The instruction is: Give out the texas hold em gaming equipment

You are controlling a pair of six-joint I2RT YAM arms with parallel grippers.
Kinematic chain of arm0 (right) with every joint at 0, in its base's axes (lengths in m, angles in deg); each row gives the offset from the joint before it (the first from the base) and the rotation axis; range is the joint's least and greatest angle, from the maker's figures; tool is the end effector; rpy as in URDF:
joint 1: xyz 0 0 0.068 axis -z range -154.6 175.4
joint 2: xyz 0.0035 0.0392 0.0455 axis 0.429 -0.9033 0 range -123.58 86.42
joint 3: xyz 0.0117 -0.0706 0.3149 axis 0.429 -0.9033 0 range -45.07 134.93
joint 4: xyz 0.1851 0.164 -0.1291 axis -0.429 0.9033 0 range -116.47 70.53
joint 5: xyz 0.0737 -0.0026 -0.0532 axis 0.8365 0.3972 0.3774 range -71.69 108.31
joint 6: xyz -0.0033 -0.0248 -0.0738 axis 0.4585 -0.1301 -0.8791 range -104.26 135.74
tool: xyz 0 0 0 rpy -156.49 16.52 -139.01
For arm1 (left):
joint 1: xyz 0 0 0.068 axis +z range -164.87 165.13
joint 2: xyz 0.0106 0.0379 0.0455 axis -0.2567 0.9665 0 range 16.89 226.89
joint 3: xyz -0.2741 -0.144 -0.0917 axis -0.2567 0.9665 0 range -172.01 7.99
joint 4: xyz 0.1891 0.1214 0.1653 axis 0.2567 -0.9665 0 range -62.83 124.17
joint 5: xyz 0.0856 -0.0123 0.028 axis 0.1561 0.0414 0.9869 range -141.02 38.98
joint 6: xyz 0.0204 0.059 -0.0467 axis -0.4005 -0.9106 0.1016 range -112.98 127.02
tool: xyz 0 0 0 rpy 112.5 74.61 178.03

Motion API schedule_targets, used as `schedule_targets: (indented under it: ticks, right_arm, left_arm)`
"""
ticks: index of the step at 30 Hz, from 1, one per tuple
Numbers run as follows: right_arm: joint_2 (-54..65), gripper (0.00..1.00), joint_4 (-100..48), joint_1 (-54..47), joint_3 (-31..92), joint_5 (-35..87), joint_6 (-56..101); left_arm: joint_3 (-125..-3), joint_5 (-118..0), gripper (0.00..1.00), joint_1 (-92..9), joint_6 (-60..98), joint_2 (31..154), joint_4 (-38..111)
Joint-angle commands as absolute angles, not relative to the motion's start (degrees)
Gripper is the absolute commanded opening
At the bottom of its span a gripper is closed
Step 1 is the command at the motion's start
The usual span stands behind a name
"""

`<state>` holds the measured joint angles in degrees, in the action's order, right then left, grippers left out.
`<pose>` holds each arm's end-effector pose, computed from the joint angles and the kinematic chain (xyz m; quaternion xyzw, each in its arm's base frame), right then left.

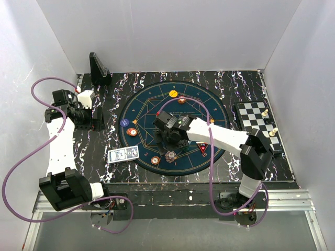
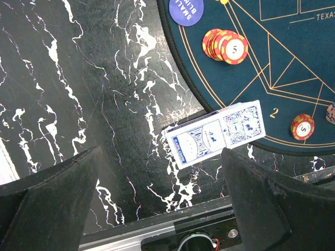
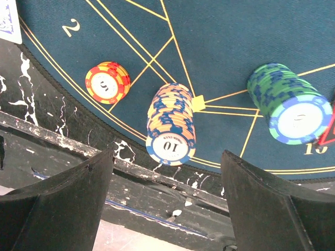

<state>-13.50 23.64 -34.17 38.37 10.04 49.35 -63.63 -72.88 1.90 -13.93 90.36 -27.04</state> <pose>0.2109 0.3398 0.2788 -0.2052 0.9550 0.0985 0.1903 0.2534 0.0505 0.3463 0.0789 0.9526 -0.1006 0.2760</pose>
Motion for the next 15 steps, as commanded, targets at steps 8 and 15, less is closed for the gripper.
schedule_targets:
  ticks: [8,15]
  right_arm:
    - [-17.02,0.86,19.15,-34.89,35.62,12.33,50.29]
    - [-18.17,0.81,18.09,-34.89,34.13,12.60,50.37]
  left_arm:
    - [-63.12,-73.25,0.98,2.18,-13.63,87.99,-25.95]
    - [-62.85,-73.08,0.98,2.18,-13.55,87.82,-25.69]
